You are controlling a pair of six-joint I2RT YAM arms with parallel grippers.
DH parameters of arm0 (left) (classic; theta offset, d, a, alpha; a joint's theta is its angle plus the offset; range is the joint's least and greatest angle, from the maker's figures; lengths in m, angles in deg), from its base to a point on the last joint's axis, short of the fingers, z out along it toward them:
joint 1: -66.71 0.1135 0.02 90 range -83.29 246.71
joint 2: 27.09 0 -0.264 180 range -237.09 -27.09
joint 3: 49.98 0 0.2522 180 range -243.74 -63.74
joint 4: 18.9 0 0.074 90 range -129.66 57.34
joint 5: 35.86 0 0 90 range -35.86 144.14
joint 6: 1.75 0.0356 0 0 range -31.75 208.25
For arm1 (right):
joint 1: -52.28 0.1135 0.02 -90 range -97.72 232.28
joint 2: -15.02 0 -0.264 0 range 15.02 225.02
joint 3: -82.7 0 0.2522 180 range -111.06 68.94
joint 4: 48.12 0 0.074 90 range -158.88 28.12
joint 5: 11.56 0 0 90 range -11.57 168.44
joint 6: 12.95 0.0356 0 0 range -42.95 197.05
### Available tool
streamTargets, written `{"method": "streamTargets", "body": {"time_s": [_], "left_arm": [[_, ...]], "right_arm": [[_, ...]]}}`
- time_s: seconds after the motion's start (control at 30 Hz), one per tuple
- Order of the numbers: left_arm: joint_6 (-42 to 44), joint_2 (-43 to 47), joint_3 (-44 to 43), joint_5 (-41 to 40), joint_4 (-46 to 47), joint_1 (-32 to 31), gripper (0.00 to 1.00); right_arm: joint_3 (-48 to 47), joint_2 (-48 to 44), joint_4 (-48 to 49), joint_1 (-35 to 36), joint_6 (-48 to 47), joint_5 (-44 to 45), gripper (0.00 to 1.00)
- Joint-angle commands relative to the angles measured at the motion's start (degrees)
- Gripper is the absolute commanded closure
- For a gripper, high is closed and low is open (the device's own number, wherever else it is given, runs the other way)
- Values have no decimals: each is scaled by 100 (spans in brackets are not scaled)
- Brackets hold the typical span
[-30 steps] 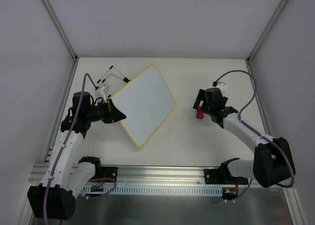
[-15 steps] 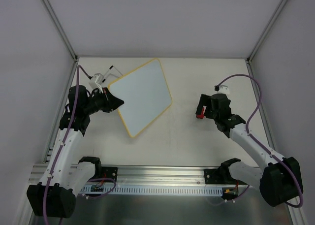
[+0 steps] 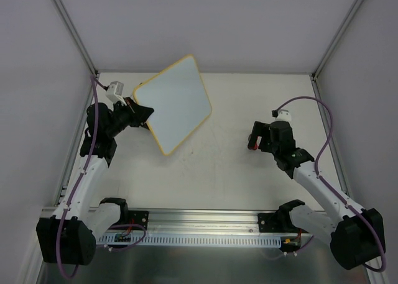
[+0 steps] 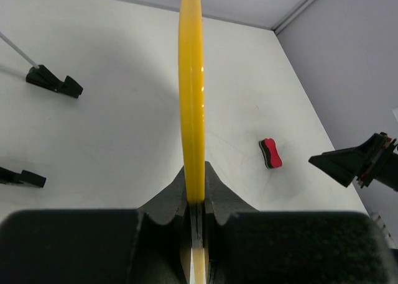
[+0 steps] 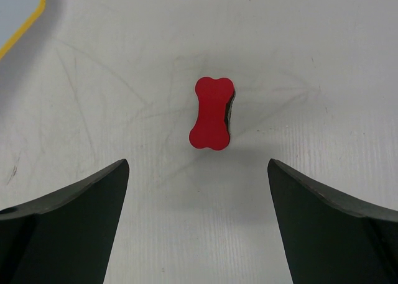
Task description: Erase the whiteboard
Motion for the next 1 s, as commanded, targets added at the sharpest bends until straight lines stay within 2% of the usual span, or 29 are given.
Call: {"method": "streamTargets", "body": {"time_s": [0.0,0.2,0.47,0.97], "left_arm": [[-207,-32,-469,-23,1698,0,100],[31,-471,-882,-164,1952,131,100],[-434,-1025,-1269,188,2673,1062,100],[-523,-2185,-1902,496,3236,1863,100]], "right_arm": [[20,-234,-80,-47,-171,-124,4],[11,-340,-151,-73,-329,-291,4],[46,-489,-256,-91,-487,-511,4],[64,-507,-309,-178,-610,-651,4]]}}
